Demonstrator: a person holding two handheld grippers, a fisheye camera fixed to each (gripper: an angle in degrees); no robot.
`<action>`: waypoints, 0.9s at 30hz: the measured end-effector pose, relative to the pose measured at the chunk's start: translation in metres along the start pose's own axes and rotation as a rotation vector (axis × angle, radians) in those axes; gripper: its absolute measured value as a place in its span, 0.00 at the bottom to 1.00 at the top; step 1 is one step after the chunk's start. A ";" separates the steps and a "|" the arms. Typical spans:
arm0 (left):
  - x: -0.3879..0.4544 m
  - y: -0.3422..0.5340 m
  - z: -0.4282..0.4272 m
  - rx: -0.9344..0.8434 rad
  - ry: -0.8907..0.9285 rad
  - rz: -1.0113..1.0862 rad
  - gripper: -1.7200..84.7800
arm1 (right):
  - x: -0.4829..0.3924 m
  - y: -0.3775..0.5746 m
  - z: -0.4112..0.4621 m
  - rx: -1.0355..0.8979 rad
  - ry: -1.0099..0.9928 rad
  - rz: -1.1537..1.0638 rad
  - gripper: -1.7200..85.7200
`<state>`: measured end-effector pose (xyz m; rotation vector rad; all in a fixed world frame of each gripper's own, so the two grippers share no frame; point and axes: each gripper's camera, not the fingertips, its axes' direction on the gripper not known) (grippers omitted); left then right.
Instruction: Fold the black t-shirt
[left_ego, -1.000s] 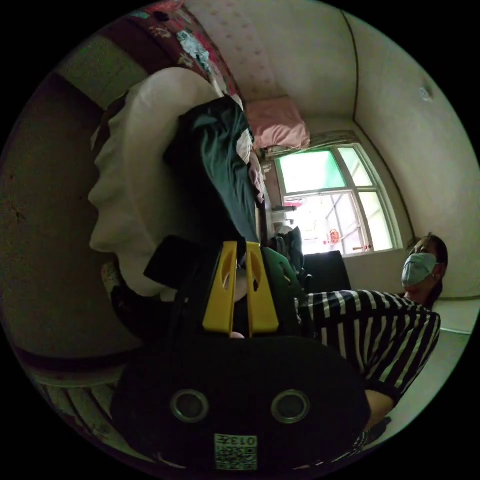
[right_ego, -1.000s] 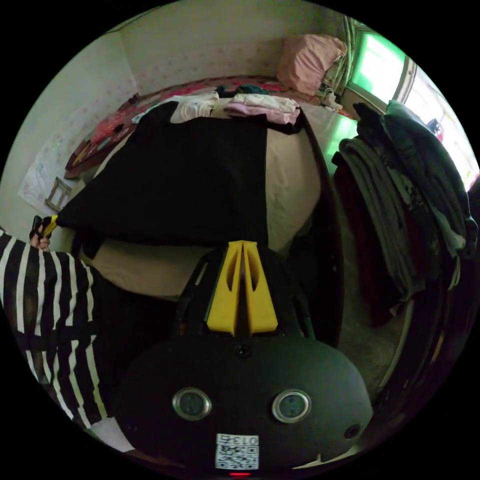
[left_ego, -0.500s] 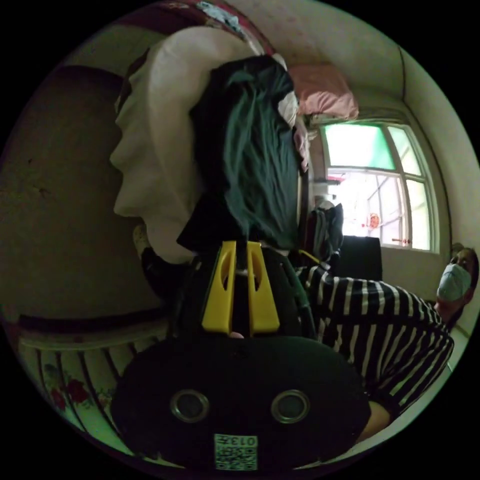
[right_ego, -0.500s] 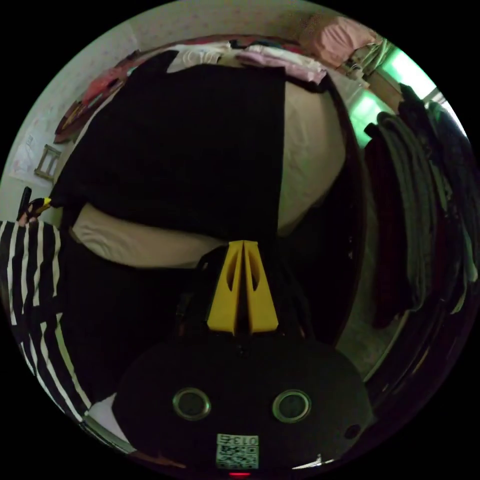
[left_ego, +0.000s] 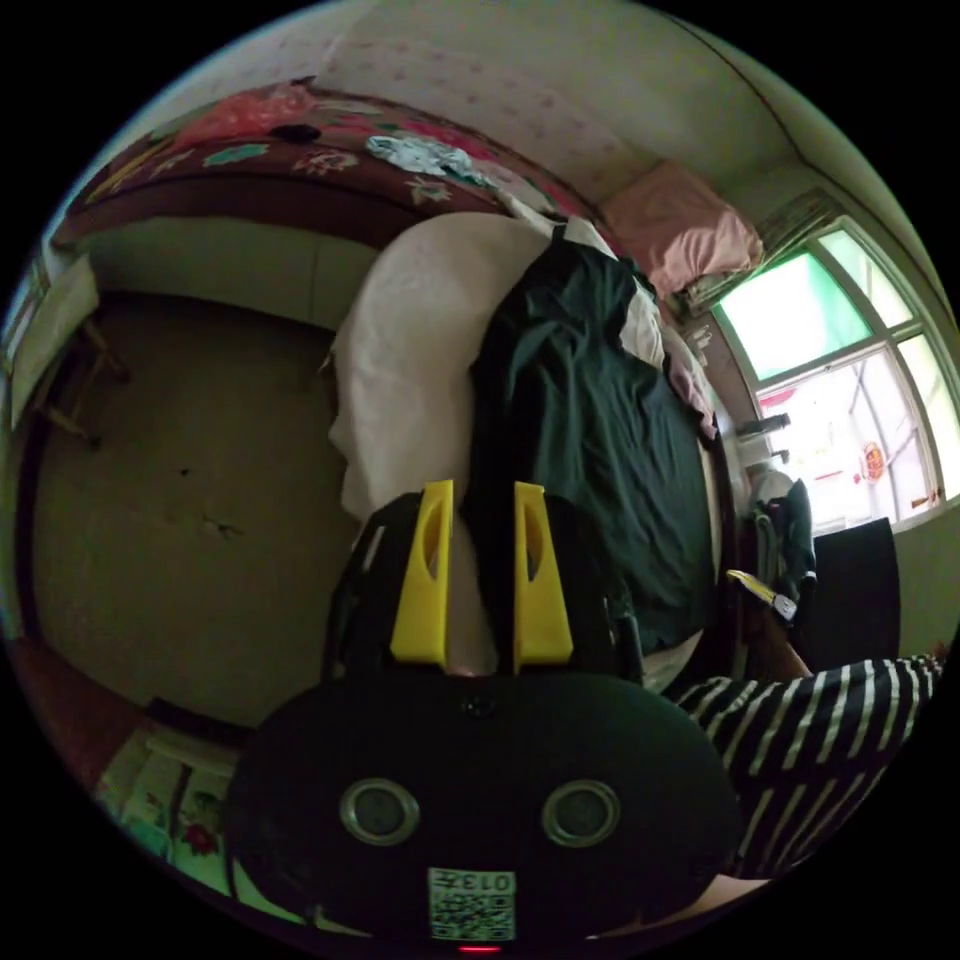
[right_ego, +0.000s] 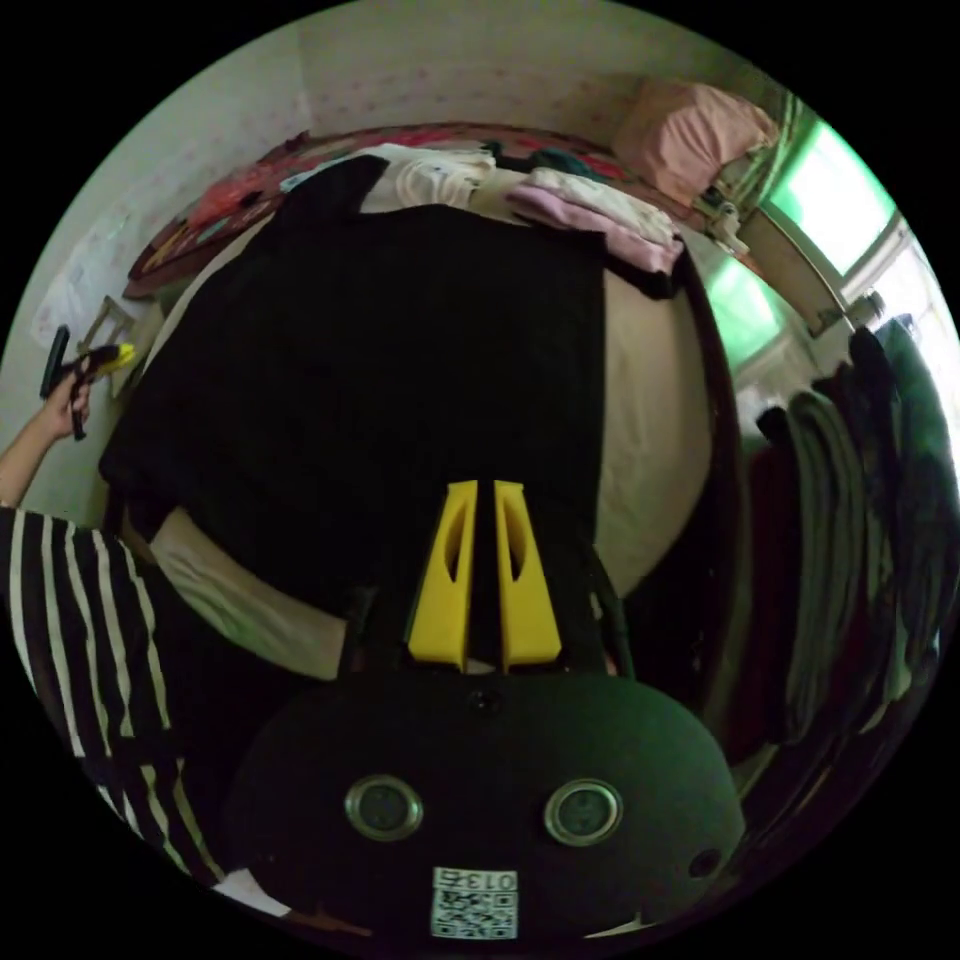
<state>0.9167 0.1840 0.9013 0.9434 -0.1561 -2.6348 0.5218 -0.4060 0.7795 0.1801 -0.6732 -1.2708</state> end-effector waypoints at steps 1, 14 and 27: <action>0.005 -0.009 0.007 -0.008 0.005 0.006 0.14 | -0.021 -0.017 0.011 -0.005 0.000 -0.029 0.05; 0.094 -0.080 0.059 -0.138 -0.286 0.219 0.06 | -0.229 -0.228 0.052 0.123 -0.147 -0.319 0.05; 0.106 0.017 0.006 -0.111 -0.088 0.135 0.15 | -0.564 -0.524 0.087 0.255 -0.148 -1.099 0.11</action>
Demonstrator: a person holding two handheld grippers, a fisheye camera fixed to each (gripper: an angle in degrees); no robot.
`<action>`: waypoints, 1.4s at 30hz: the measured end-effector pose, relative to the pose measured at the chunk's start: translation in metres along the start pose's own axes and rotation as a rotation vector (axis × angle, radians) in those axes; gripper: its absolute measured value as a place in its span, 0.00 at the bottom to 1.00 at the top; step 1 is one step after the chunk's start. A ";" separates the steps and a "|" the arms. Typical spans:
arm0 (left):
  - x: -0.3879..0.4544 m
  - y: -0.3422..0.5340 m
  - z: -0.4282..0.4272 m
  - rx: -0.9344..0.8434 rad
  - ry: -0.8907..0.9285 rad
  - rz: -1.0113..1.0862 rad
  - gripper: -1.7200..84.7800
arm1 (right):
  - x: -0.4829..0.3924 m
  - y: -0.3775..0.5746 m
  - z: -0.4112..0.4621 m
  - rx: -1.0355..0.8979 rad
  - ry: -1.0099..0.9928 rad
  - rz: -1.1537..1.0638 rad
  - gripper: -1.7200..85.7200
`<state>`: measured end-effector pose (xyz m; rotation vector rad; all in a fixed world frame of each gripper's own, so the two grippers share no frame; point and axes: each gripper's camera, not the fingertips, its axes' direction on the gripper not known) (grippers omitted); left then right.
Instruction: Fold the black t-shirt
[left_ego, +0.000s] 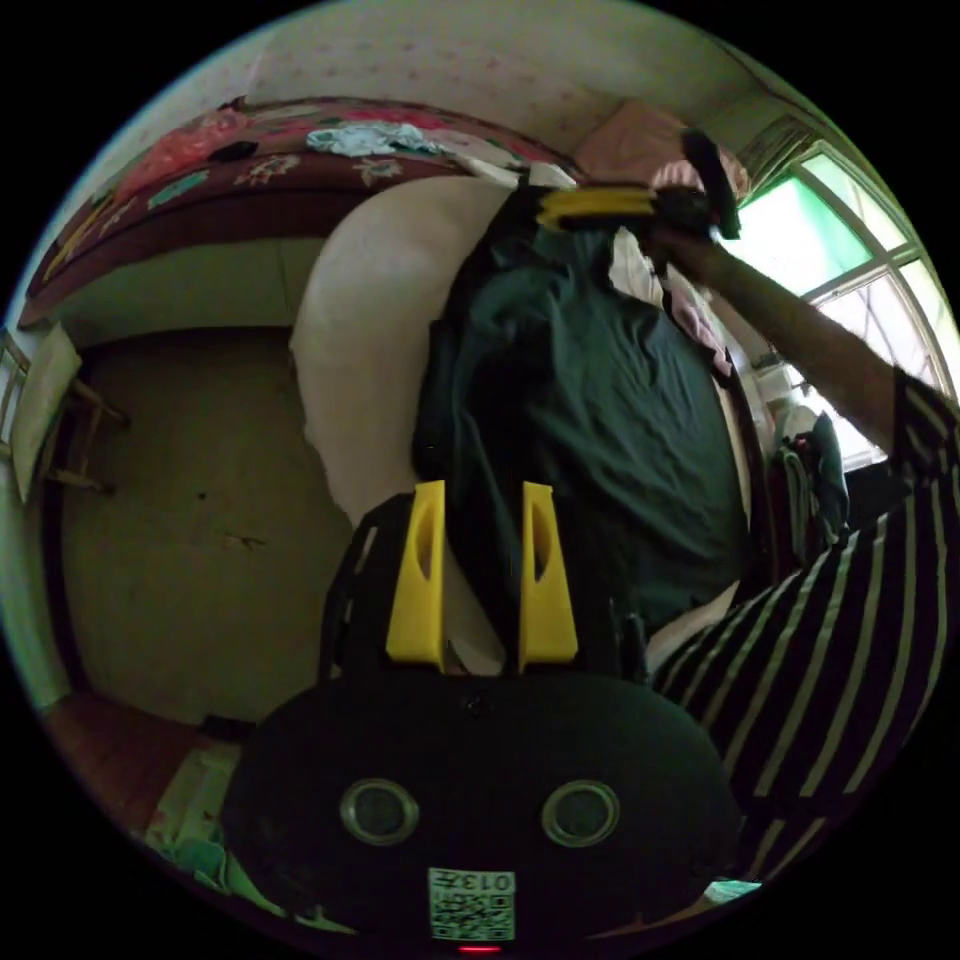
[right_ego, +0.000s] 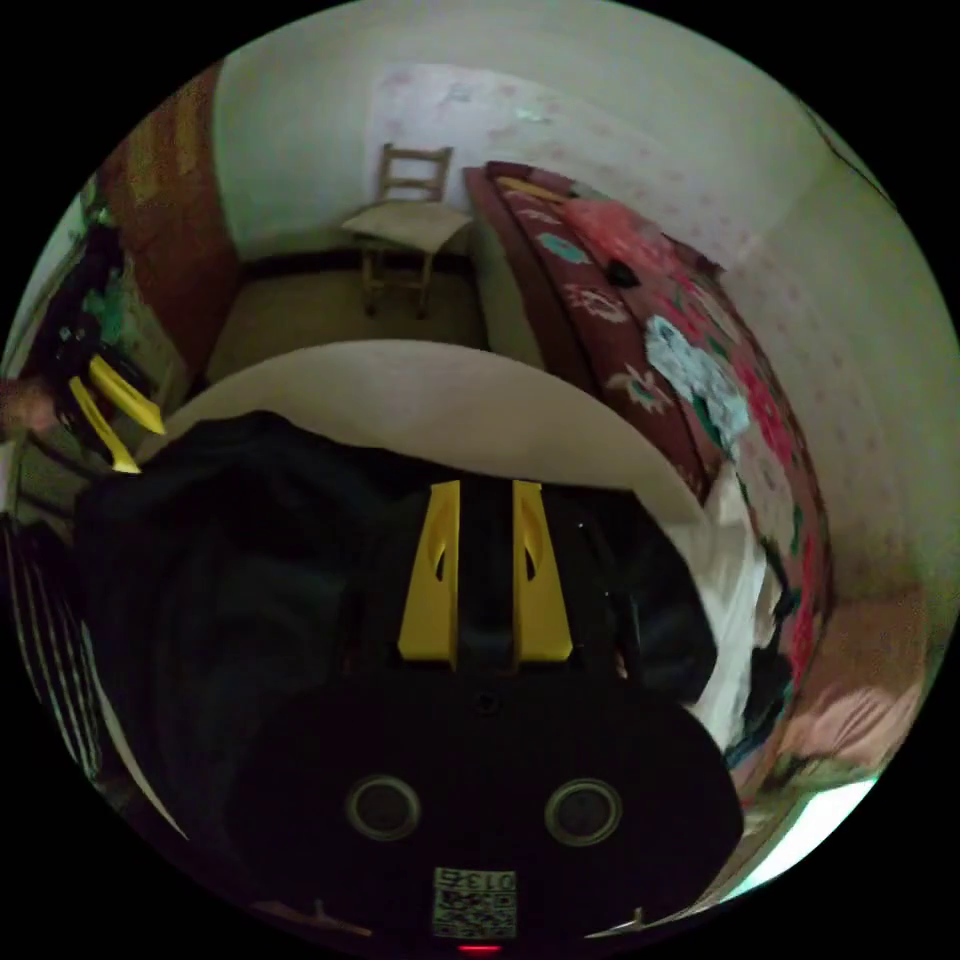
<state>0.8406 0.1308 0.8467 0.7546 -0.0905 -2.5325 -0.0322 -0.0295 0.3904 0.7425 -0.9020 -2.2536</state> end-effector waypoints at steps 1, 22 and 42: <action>0.005 0.005 0.003 -0.024 -0.005 0.001 0.16 | -0.001 -0.027 0.016 -0.022 0.003 -0.096 0.11; 0.026 0.060 0.012 -0.069 -0.152 -0.100 0.04 | 0.039 -0.160 0.135 -0.253 -0.188 -0.014 0.06; 0.002 0.025 0.010 -0.050 -0.248 -0.082 0.08 | -0.120 -0.111 0.088 -0.144 -0.224 -0.489 0.04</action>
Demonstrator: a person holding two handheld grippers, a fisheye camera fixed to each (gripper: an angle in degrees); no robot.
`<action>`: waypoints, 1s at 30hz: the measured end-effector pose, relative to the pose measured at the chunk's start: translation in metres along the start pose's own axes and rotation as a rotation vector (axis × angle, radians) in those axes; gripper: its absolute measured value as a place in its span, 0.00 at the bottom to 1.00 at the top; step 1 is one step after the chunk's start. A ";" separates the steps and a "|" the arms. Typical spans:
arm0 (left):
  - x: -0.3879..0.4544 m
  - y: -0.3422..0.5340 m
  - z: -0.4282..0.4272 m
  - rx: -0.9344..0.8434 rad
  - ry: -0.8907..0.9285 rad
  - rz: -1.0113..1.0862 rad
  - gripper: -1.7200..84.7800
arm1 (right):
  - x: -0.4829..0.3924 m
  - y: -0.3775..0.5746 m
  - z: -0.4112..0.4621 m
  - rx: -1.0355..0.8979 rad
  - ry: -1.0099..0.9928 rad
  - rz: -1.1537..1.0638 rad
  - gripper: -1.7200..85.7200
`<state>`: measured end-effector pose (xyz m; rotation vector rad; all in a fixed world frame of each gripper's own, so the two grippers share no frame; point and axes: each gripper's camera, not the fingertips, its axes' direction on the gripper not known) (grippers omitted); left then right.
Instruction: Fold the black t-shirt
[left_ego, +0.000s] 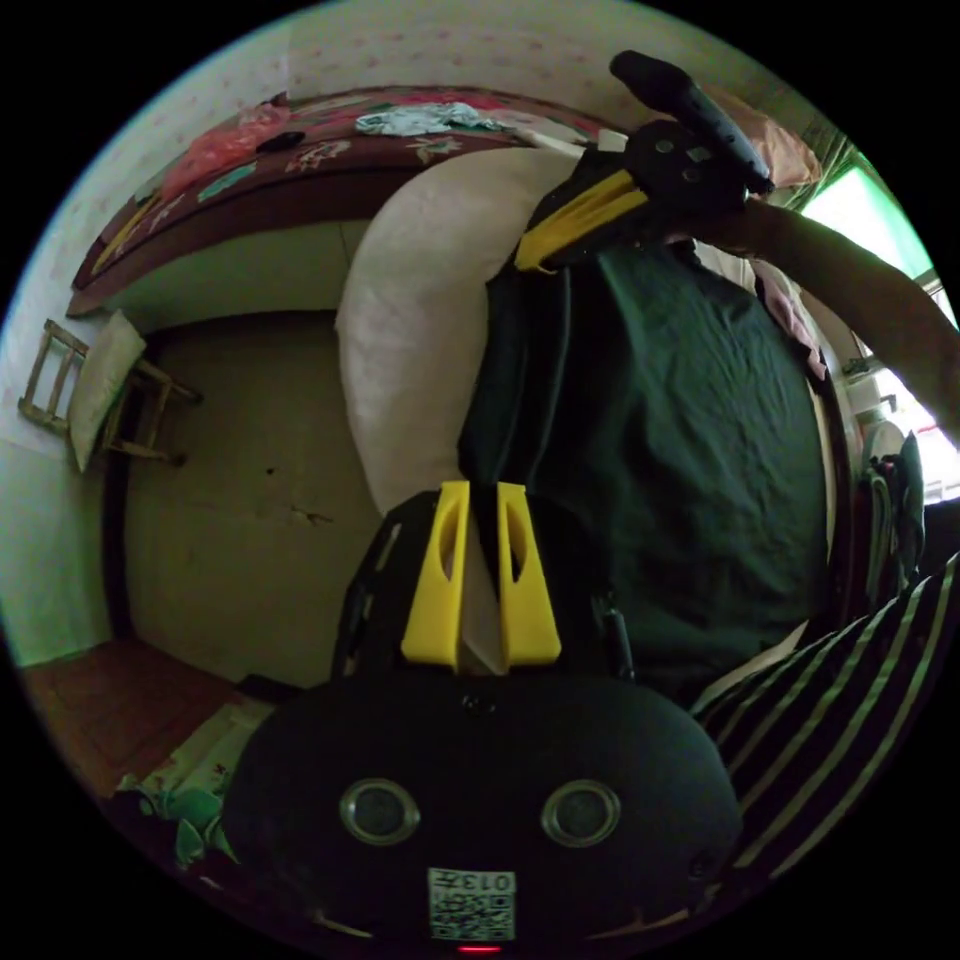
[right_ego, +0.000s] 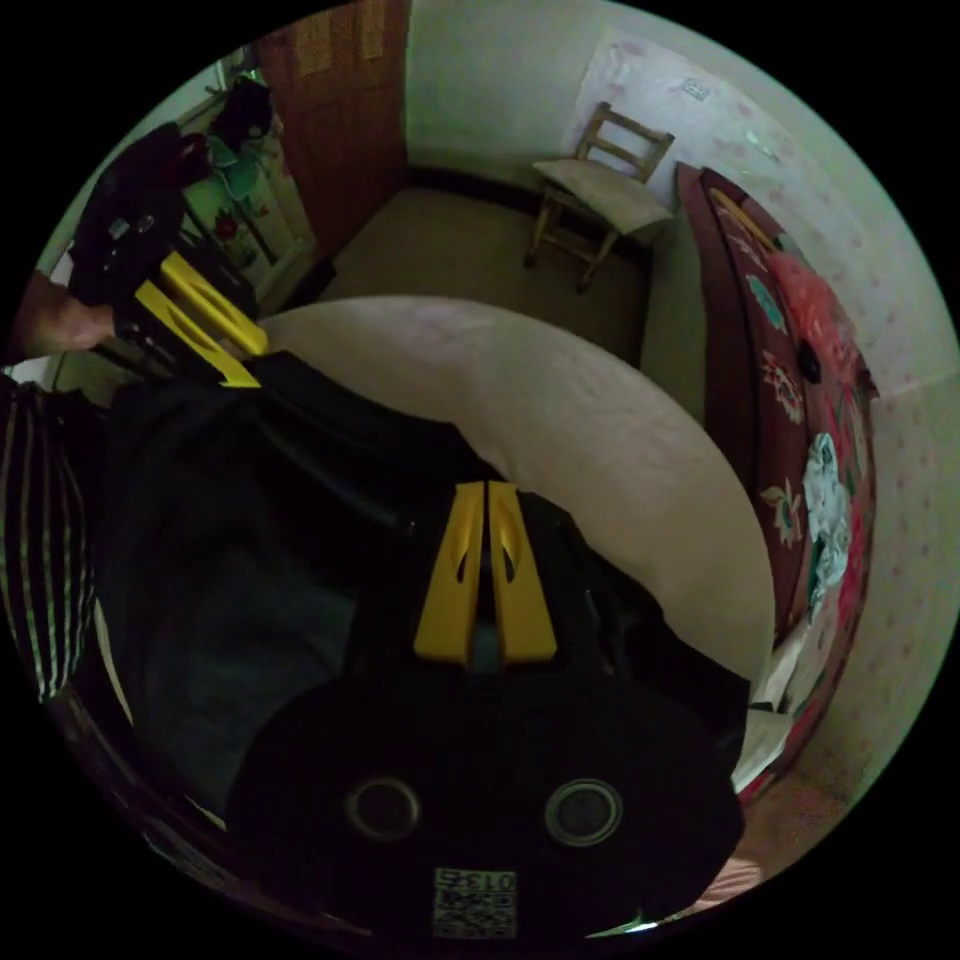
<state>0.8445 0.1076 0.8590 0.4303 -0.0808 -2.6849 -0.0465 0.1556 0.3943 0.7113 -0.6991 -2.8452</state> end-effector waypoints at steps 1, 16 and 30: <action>-0.001 0.001 -0.001 0.002 -0.002 -0.005 0.08 | -0.002 0.006 -0.003 0.011 -0.011 0.033 0.04; -0.056 0.101 -0.032 0.003 0.304 0.062 0.15 | -0.161 0.296 -0.149 0.371 0.101 0.658 0.08; -0.010 0.132 0.032 -0.144 0.400 0.114 0.25 | -0.594 0.606 -0.153 -0.102 0.105 1.412 0.12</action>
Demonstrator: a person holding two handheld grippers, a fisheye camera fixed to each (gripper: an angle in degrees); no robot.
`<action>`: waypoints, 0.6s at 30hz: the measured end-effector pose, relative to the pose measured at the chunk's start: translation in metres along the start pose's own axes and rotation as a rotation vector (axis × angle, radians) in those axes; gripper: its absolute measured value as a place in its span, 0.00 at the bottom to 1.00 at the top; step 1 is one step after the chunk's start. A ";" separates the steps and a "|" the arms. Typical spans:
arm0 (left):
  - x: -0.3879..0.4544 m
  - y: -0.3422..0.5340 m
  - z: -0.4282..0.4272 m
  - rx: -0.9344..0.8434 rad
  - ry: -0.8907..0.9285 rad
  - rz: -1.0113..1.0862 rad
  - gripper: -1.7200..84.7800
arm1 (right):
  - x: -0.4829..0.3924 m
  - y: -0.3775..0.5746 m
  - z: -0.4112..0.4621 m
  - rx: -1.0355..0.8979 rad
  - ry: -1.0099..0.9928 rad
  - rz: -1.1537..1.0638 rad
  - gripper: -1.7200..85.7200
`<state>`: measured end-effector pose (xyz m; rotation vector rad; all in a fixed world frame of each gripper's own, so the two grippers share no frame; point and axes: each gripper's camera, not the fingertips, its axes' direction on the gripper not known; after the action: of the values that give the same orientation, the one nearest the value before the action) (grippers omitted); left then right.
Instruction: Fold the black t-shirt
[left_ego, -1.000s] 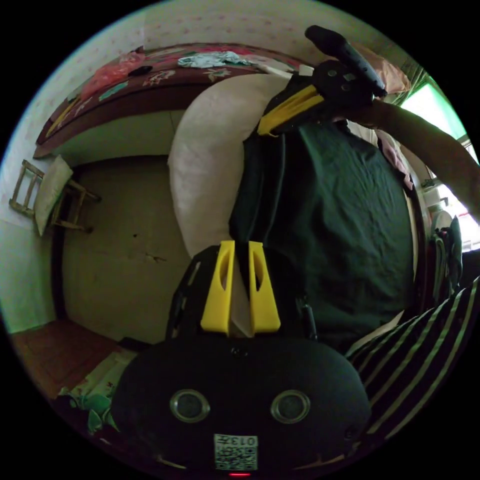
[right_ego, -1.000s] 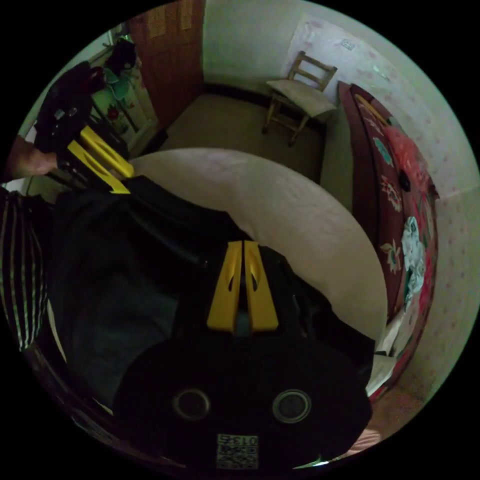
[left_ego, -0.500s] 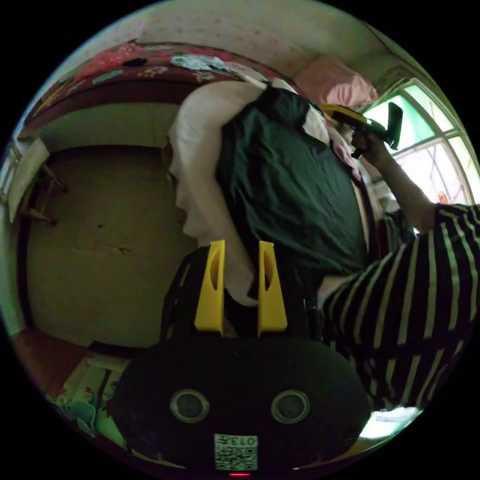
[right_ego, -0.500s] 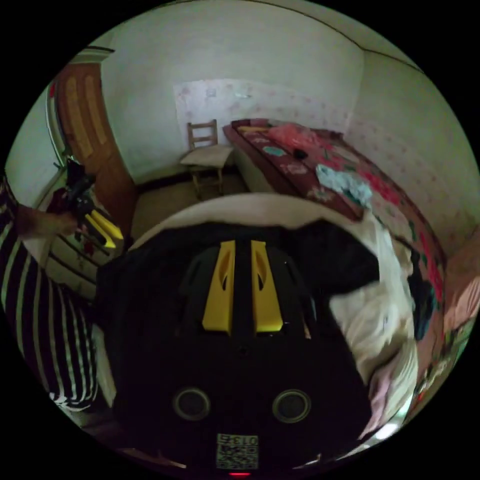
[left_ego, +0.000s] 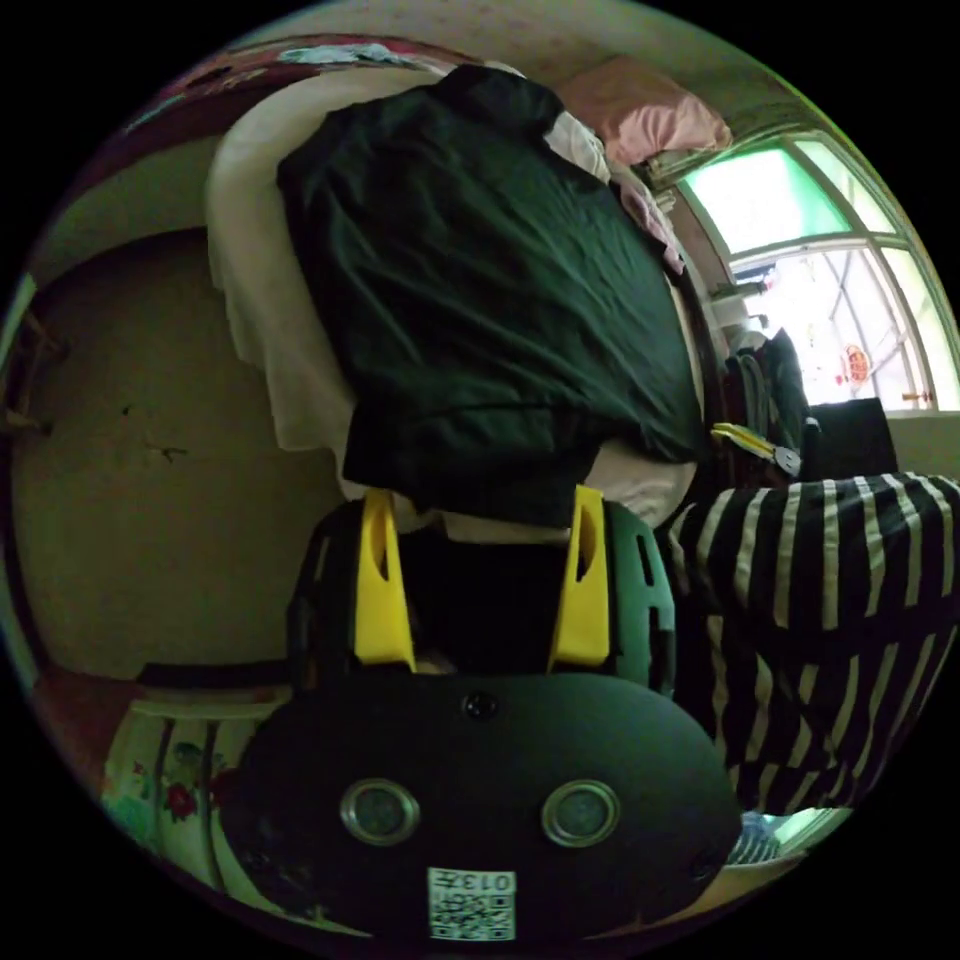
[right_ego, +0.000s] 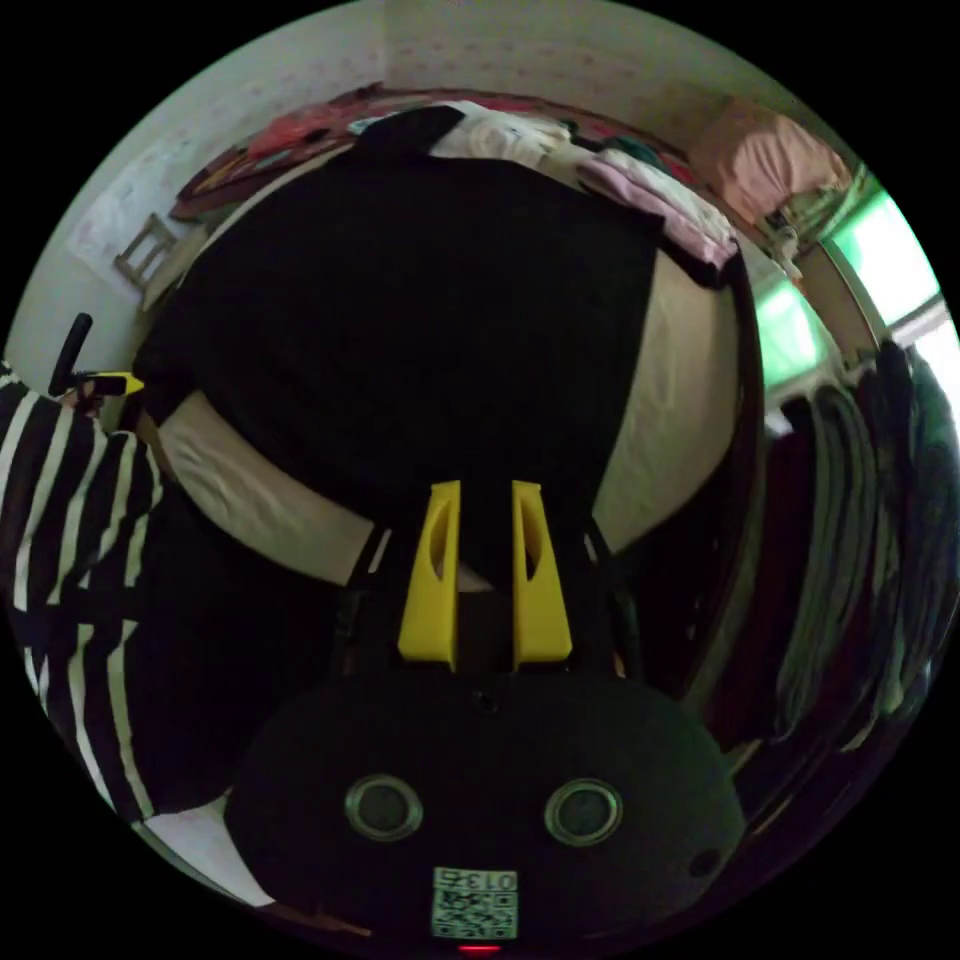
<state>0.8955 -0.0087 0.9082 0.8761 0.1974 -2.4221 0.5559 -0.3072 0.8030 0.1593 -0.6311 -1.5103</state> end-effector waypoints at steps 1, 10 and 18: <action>0.001 -0.004 0.001 -0.019 -0.017 0.011 0.22 | 0.014 0.025 0.002 -0.013 0.003 0.044 0.12; -0.015 -0.015 -0.041 -0.124 0.072 0.076 0.03 | 0.070 0.145 0.012 -0.020 0.091 0.050 0.13; -0.024 0.000 -0.080 -0.071 0.215 0.131 0.02 | 0.131 0.209 0.027 0.006 -0.020 0.185 0.11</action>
<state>0.9550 0.0273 0.8609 1.0820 0.2942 -2.1863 0.7177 -0.4076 0.9625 0.0880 -0.6486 -1.3330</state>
